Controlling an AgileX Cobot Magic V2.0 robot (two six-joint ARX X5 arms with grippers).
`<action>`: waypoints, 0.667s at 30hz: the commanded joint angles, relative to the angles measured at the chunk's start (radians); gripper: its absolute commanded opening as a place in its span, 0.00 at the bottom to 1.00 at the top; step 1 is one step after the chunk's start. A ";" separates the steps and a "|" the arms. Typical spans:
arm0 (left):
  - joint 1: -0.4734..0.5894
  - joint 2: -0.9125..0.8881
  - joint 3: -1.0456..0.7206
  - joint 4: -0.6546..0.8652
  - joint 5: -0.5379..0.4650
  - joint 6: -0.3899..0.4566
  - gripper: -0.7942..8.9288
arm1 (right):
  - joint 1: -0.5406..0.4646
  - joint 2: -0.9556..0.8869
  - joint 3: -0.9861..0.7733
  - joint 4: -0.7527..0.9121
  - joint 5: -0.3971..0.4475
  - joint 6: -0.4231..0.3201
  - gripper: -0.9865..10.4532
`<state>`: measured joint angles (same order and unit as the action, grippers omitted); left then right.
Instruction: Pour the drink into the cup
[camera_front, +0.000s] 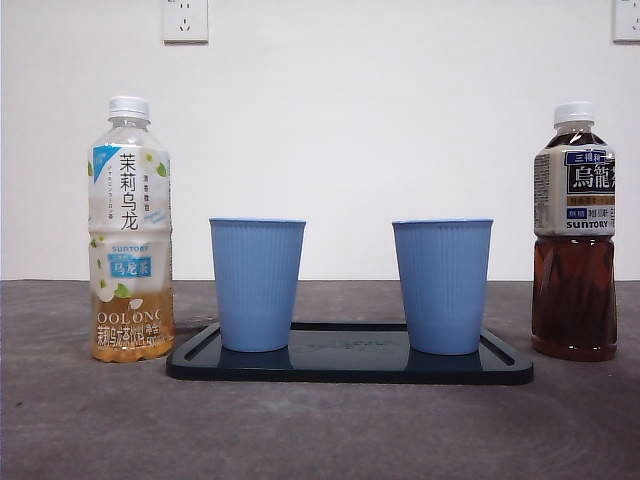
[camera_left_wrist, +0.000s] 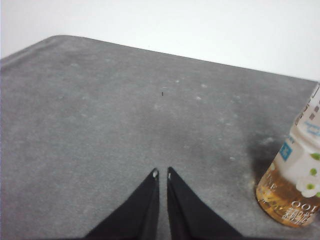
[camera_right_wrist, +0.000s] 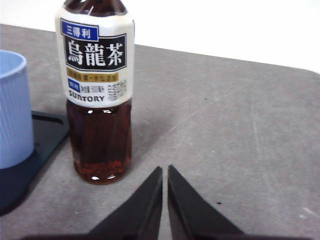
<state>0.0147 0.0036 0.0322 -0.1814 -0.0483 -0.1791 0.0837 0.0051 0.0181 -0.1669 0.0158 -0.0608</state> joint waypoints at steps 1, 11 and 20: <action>0.000 0.000 -0.020 0.001 -0.002 -0.051 0.11 | -0.001 -0.002 -0.006 0.013 -0.023 0.085 0.10; -0.009 0.000 0.008 0.053 0.154 -0.072 0.10 | 0.000 -0.002 0.033 0.013 -0.157 0.318 0.10; -0.046 0.000 0.133 0.045 0.155 -0.388 0.10 | 0.006 0.011 0.263 -0.067 -0.174 0.441 0.10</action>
<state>-0.0284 0.0040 0.1413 -0.1463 0.1047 -0.4820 0.0860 0.0093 0.2481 -0.2268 -0.1566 0.3328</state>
